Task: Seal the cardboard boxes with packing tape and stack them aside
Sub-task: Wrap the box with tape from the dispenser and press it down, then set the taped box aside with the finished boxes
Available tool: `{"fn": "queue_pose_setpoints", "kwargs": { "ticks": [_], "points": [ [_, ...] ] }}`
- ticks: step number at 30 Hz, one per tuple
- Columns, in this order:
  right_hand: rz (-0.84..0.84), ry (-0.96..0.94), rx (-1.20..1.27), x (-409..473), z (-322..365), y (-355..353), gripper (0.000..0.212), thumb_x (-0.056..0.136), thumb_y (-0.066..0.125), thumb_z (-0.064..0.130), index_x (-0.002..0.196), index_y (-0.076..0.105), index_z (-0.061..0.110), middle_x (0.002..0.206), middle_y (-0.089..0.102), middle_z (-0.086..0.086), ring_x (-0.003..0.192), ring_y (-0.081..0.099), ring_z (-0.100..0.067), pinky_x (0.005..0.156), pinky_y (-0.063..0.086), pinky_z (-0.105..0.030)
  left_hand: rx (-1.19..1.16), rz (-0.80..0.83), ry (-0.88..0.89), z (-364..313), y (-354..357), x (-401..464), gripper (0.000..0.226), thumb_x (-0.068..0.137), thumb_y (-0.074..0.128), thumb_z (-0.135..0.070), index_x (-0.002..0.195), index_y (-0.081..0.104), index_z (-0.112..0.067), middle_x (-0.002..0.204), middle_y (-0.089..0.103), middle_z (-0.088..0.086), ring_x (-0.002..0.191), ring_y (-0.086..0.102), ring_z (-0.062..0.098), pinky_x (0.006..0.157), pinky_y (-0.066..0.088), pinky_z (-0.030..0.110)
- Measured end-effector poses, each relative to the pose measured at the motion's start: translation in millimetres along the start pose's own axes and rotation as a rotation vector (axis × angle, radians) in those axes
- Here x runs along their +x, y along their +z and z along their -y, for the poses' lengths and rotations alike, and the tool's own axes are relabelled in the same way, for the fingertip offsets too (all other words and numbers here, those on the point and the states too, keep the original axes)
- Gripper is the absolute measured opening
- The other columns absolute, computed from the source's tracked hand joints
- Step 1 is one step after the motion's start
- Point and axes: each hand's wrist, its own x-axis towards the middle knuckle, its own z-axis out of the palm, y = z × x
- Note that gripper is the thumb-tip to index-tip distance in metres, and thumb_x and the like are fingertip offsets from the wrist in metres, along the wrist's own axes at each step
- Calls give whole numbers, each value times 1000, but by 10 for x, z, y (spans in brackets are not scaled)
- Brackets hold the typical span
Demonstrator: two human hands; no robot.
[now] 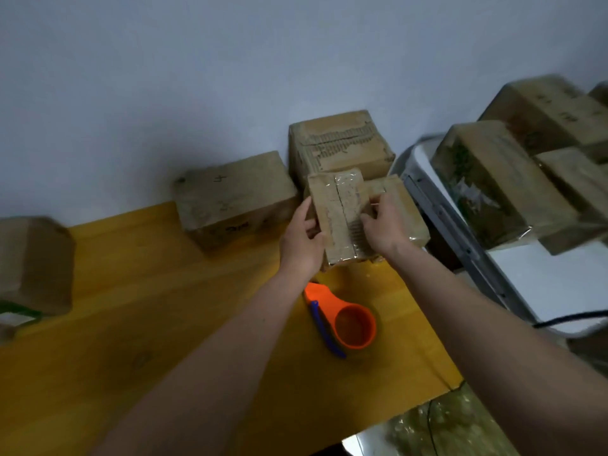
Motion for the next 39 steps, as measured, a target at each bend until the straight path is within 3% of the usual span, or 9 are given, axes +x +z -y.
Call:
{"fn": "queue_pose_setpoints", "kwargs": {
  "ticks": [4,9,13,15,19,21,26,29,39],
  "points": [
    [95,-43,-219,173,-276,131,42,93,45,1,135,43,4,135,51,-16,126,46,-32,104,36,-39,134,91,-26,432,202,297,58,86,61,7,137,53,-22,123,65,3,112,62,16,95,53,43],
    [135,-297,-406,123,-446,149,49,91,54,8,139,42,4,140,44,-16,129,41,-32,107,33,-37,305,124,3,416,198,257,50,89,68,-14,136,54,-20,138,53,2,126,49,17,106,43,35],
    [156,-587,-805,12,-642,110,42,83,62,33,118,64,11,129,58,-16,120,52,-36,105,37,-49,940,154,391,389,85,61,57,78,71,-54,129,60,-31,143,43,-3,135,34,20,118,13,46],
    [157,-606,-887,6,-660,86,40,77,73,33,111,69,15,123,62,-14,116,56,-36,105,36,-50,985,200,470,415,110,53,54,78,73,-50,125,64,-27,140,48,-2,132,41,21,119,6,49],
    [253,-599,-907,105,-564,-19,53,88,60,41,135,52,18,148,38,-15,140,30,-31,117,13,-42,780,245,358,385,298,158,49,83,74,-32,128,62,-16,138,45,3,123,48,26,105,40,41],
    [251,-608,-923,169,-546,-59,50,92,56,31,141,46,21,153,30,-13,143,23,-29,118,10,-39,784,246,341,352,382,198,49,83,74,-28,128,59,-17,136,42,1,118,51,26,98,46,41],
    [288,-589,-962,195,-513,-64,50,91,57,24,140,46,23,152,31,-11,142,24,-28,116,23,-41,816,271,349,354,409,223,55,82,75,-26,133,54,-19,139,36,-1,123,47,24,103,43,40],
    [275,-572,-978,119,-432,-62,45,94,51,21,138,46,19,151,31,-8,140,27,-25,113,27,-38,826,301,335,375,246,131,64,85,72,-30,143,45,-22,149,30,-2,139,29,22,115,29,36],
    [385,-802,-949,-626,342,844,46,95,39,6,140,42,16,154,26,-9,141,24,-26,114,18,-35,1044,-15,2,599,-1442,-618,44,95,58,-33,137,50,-21,152,34,2,140,29,20,111,27,33]
  ]
}}
